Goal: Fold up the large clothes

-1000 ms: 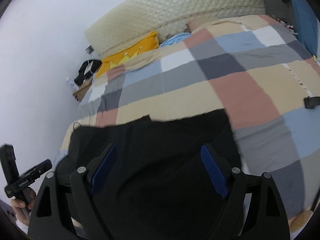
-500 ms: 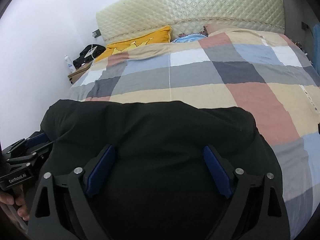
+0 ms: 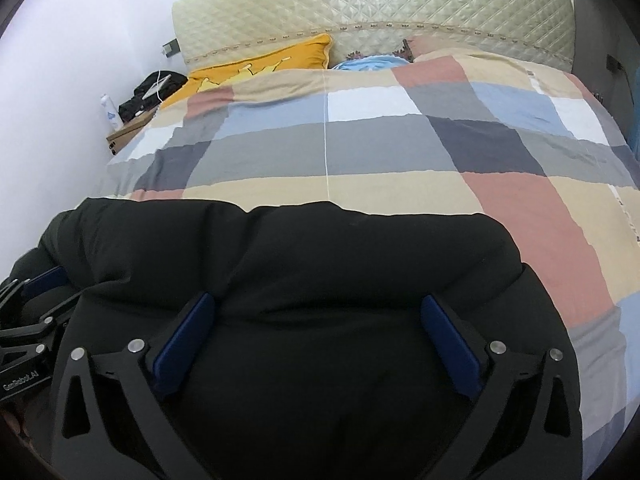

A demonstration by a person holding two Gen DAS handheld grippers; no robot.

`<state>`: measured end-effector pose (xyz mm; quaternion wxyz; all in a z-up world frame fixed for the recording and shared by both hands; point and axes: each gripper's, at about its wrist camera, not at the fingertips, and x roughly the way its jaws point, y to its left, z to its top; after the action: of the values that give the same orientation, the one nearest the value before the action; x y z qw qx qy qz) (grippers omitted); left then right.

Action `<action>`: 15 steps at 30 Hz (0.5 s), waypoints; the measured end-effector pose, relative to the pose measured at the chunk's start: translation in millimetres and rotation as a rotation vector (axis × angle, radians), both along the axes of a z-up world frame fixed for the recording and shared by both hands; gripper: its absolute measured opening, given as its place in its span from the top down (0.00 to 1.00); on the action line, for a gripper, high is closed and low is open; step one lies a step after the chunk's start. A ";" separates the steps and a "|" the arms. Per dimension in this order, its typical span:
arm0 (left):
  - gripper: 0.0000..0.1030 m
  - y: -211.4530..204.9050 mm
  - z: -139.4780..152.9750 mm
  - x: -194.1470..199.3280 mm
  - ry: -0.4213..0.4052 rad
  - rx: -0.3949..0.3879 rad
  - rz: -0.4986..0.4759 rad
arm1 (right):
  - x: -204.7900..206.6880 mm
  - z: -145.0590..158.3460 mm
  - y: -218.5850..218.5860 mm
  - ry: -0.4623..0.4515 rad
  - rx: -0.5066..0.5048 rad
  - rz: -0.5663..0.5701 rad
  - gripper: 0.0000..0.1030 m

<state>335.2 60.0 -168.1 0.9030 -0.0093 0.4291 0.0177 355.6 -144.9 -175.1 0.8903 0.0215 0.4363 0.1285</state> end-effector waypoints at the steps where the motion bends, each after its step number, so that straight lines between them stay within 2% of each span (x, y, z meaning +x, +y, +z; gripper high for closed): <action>1: 0.20 0.0 -1.0 0.0 0.001 -0.001 0.000 | 0.3 -1.7 0.1 -0.002 -0.003 0.000 0.01; 6: 0.21 0.4 1.3 -10.2 -0.023 -0.002 -0.019 | -7.0 -2.3 -3.6 -0.013 0.006 0.008 0.01; 10: 0.21 5.9 17.9 -36.7 -0.079 -0.037 -0.061 | -25.6 13.8 -12.7 -0.081 0.024 -0.013 0.01; 13: 0.21 13.4 33.8 -57.0 -0.138 0.042 -0.041 | -37.0 27.1 -17.1 -0.117 0.017 -0.009 0.01; 15: 0.21 29.5 42.9 -68.2 -0.173 0.053 -0.001 | -43.1 33.1 -23.3 -0.125 0.014 -0.009 0.01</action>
<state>267.0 89.5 -125.2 0.9367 0.0132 0.3487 0.0278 312.5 -168.2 -142.0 0.9163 0.0216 0.3786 0.1285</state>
